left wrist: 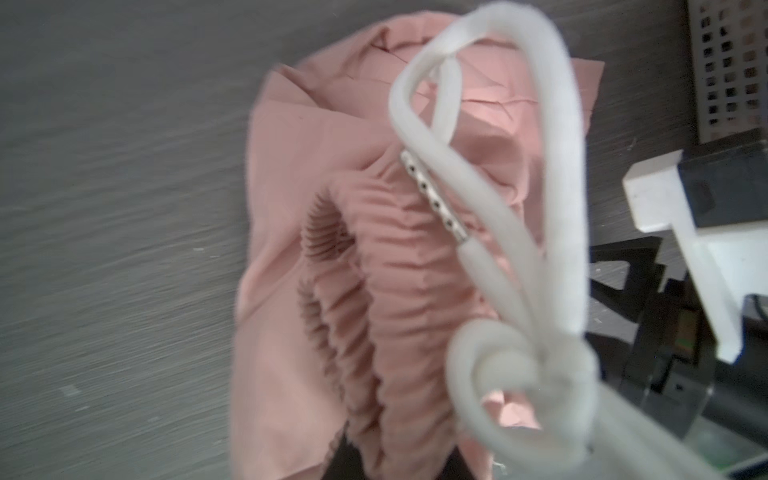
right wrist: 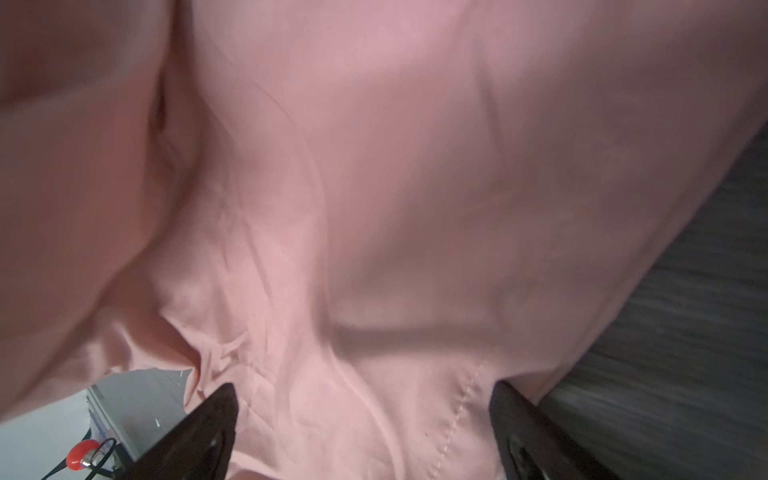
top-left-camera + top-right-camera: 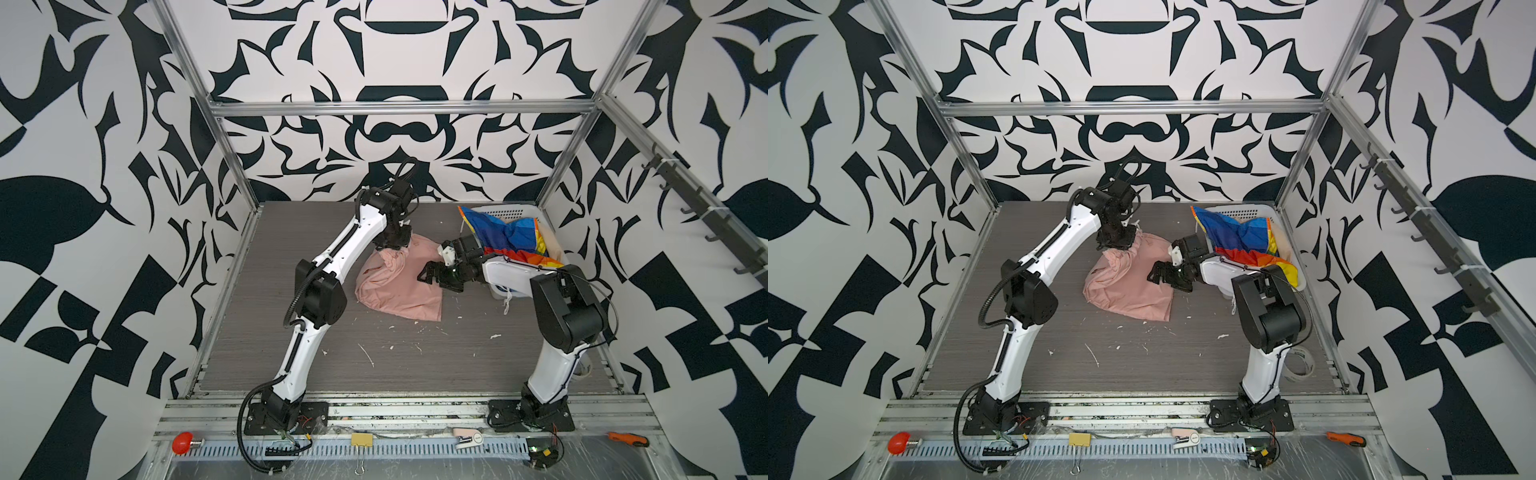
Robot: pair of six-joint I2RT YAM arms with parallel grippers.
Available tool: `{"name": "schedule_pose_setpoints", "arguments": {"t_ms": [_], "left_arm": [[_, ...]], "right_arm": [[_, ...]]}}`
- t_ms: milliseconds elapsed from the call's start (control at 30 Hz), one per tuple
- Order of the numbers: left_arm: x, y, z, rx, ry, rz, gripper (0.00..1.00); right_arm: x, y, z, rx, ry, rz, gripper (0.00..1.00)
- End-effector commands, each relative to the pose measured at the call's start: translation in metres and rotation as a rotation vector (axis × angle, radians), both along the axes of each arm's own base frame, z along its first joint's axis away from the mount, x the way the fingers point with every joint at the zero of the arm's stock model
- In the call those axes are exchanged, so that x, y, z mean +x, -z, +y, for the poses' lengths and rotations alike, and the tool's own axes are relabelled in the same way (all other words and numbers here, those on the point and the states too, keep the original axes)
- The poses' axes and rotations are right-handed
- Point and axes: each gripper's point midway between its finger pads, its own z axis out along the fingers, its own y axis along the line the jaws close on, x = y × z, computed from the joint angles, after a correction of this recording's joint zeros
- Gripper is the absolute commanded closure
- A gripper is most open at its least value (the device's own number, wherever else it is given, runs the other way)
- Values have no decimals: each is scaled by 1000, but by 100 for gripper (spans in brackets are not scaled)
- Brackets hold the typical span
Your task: Fold and stack the shorts
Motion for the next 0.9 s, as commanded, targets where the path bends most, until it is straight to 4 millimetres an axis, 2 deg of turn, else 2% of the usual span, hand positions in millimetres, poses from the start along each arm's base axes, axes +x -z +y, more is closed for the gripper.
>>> {"name": "schedule_pose_setpoints", "arguments": {"t_ms": [0, 133, 200, 333, 433, 667, 867], "left_arm": [[-9, 20, -23, -115, -40, 107, 95], [-4, 36, -35, -142, -44, 101, 93], [-2, 45, -35, -129, -44, 109, 94], [-1, 49, -29, -85, -23, 95, 94], [4, 39, -14, -26, -3, 42, 96], [16, -11, 40, 19, -15, -69, 95], [22, -29, 85, 134, 5, -136, 95]], "right_arm": [[-6, 0, 8, 42, -13, 19, 3], [-12, -6, 11, 78, -16, 16, 4], [-15, -10, 10, 87, -13, 13, 4], [-18, -12, 6, 78, -12, 10, 3], [-19, -3, 2, 51, -10, 27, 4], [-17, 19, -7, -36, -4, 70, 4], [-17, 25, -6, -39, -8, 84, 5]]}}
